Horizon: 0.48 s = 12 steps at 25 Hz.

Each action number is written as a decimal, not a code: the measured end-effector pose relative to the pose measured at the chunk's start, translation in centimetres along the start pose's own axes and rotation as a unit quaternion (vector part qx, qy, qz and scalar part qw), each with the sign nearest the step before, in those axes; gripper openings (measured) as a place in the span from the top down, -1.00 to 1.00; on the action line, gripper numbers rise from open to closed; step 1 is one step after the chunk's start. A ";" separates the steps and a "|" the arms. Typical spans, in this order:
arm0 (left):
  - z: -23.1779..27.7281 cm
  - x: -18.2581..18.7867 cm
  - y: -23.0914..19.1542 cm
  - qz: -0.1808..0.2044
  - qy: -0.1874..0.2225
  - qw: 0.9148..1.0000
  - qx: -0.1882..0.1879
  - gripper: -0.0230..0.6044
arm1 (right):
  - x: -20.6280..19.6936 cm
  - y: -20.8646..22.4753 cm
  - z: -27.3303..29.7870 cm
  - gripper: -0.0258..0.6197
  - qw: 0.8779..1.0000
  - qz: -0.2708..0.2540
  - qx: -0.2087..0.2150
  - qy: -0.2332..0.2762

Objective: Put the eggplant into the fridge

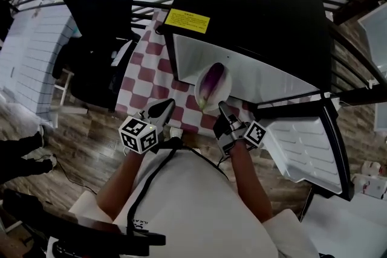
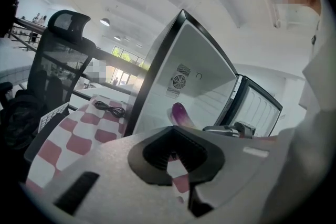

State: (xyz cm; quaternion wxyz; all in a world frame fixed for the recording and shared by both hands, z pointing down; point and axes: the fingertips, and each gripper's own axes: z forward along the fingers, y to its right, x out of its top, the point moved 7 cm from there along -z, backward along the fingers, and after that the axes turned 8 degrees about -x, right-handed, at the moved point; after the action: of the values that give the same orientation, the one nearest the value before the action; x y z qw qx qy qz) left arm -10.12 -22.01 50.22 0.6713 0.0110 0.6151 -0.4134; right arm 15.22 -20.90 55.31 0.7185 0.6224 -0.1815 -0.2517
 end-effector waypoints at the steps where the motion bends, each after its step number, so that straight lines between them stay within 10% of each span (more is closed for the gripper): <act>1: 0.2 0.0 -0.4 0.001 -0.004 1.000 -0.001 0.91 | 0.3 0.3 0.6 0.83 1.000 0.001 0.001 0.001; 12: 2.5 0.7 -4.0 0.007 -0.033 0.999 -0.020 0.91 | 2.6 3.3 6.9 0.83 1.000 -0.016 -0.011 -0.002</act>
State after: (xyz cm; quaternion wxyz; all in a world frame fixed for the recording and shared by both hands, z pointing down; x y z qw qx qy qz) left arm -10.44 -26.34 52.23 0.6938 -0.0118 0.6009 -0.3968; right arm 13.86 -27.64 59.57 0.7213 0.6164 -0.1702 -0.2661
